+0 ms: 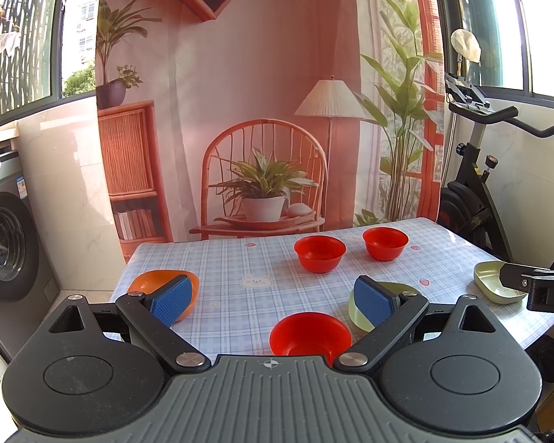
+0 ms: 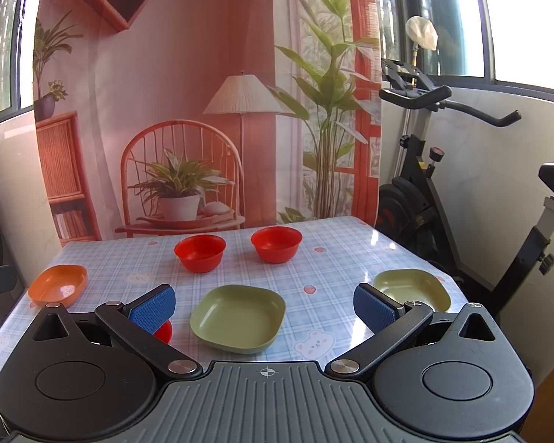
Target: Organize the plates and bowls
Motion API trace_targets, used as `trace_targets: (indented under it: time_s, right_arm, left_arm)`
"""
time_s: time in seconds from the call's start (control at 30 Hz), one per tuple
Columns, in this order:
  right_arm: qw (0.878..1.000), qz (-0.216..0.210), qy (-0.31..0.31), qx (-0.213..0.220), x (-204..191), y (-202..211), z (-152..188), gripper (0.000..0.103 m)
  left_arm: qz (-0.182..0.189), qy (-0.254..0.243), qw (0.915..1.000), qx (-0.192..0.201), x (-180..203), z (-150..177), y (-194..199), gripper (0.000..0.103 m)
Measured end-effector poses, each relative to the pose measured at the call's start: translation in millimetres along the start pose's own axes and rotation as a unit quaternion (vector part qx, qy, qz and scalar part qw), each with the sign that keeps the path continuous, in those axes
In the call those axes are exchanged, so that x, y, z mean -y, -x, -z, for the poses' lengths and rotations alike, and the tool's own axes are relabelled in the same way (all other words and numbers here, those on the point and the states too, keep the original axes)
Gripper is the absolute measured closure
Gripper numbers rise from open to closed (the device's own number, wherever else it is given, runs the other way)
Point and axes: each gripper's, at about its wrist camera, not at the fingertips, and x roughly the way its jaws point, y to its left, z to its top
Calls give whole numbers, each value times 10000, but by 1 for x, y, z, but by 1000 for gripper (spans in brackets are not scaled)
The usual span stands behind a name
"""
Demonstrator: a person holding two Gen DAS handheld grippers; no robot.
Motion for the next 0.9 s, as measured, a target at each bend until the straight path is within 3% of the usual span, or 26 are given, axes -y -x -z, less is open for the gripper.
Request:
trace_targets:
  time_s: [0.63, 0.9]
  right_arm:
    - [10000, -32, -54, -49, 2, -4, 1, 0]
    - [9999, -60, -66, 68, 7, -16, -12, 0]
  left_arm:
    - [4, 58, 9999, -83, 1, 3, 0, 6]
    - [-90, 64, 9998, -157, -14, -8, -19, 5]
